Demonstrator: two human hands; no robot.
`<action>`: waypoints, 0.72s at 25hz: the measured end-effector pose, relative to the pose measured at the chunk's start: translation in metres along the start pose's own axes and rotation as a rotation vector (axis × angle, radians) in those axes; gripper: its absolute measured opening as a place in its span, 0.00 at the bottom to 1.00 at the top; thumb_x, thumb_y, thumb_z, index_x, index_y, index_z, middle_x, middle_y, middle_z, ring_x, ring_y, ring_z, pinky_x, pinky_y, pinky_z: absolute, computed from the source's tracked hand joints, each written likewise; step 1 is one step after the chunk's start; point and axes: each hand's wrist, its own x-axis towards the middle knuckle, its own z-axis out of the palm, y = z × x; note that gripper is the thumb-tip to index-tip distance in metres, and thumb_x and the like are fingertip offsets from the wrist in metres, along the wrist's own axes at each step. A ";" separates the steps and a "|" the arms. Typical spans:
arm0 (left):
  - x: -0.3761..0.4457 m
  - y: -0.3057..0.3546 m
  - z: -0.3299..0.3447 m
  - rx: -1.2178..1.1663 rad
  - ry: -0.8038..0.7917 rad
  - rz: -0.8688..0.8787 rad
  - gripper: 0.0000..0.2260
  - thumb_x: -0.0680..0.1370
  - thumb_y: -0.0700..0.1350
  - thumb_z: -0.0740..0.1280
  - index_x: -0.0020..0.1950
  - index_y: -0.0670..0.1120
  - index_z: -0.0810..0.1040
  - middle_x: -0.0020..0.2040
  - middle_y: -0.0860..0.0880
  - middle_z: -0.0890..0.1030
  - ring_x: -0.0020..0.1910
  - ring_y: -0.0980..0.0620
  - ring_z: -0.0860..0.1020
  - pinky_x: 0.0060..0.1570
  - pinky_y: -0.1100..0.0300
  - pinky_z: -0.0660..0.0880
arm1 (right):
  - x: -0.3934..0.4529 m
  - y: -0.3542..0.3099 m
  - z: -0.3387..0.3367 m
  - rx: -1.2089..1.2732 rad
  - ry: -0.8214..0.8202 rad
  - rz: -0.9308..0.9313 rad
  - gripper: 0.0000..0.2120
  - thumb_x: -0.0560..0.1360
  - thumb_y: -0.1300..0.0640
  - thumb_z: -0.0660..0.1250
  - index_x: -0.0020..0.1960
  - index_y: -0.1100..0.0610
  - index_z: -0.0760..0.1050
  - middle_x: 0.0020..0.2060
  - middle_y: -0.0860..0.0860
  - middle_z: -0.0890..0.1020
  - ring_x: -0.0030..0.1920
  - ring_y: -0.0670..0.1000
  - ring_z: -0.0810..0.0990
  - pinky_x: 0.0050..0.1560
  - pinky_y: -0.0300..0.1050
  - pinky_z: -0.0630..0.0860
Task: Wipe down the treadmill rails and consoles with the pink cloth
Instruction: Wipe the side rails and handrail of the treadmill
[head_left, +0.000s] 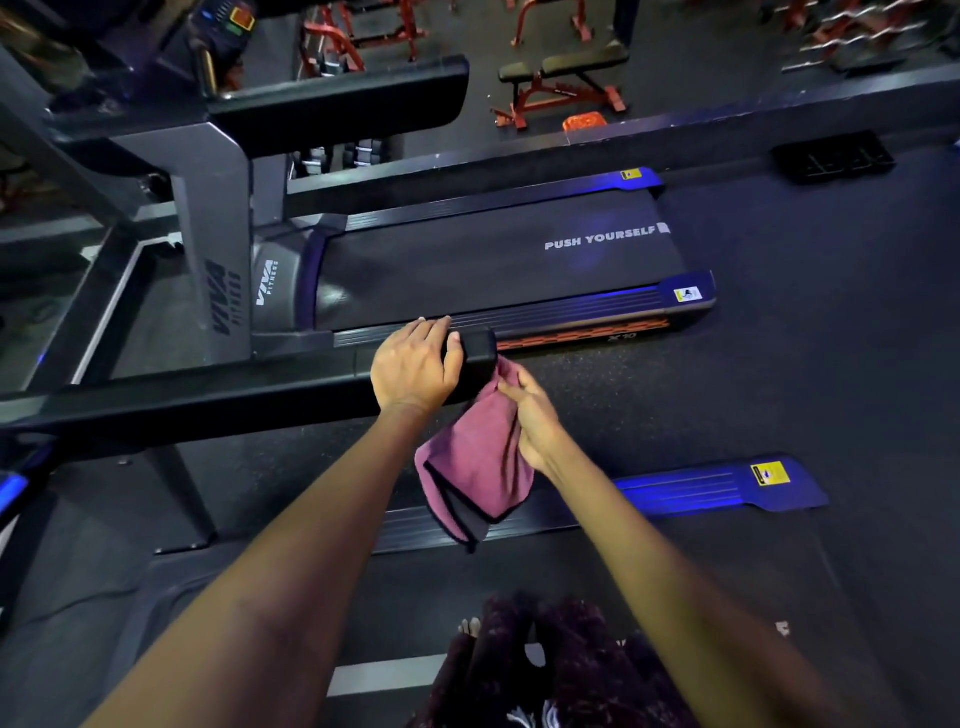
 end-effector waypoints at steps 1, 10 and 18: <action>0.000 -0.001 0.001 0.010 0.009 0.001 0.17 0.75 0.48 0.56 0.45 0.44 0.84 0.39 0.48 0.84 0.40 0.49 0.83 0.44 0.62 0.70 | 0.002 -0.009 0.001 0.001 0.002 -0.046 0.16 0.78 0.66 0.57 0.63 0.57 0.72 0.53 0.49 0.80 0.54 0.48 0.78 0.58 0.40 0.73; -0.001 -0.002 0.004 -0.009 0.002 -0.013 0.19 0.75 0.48 0.54 0.53 0.44 0.82 0.51 0.47 0.84 0.54 0.45 0.81 0.60 0.54 0.67 | 0.003 -0.006 0.002 0.008 -0.004 -0.031 0.19 0.77 0.70 0.55 0.67 0.62 0.69 0.50 0.48 0.80 0.48 0.43 0.79 0.50 0.33 0.75; -0.002 -0.001 0.000 0.026 -0.008 -0.029 0.21 0.76 0.49 0.52 0.61 0.44 0.78 0.59 0.47 0.80 0.61 0.44 0.76 0.66 0.47 0.53 | 0.013 -0.050 0.001 -0.212 -0.044 -0.209 0.12 0.77 0.66 0.61 0.54 0.52 0.76 0.51 0.45 0.80 0.54 0.43 0.76 0.58 0.33 0.70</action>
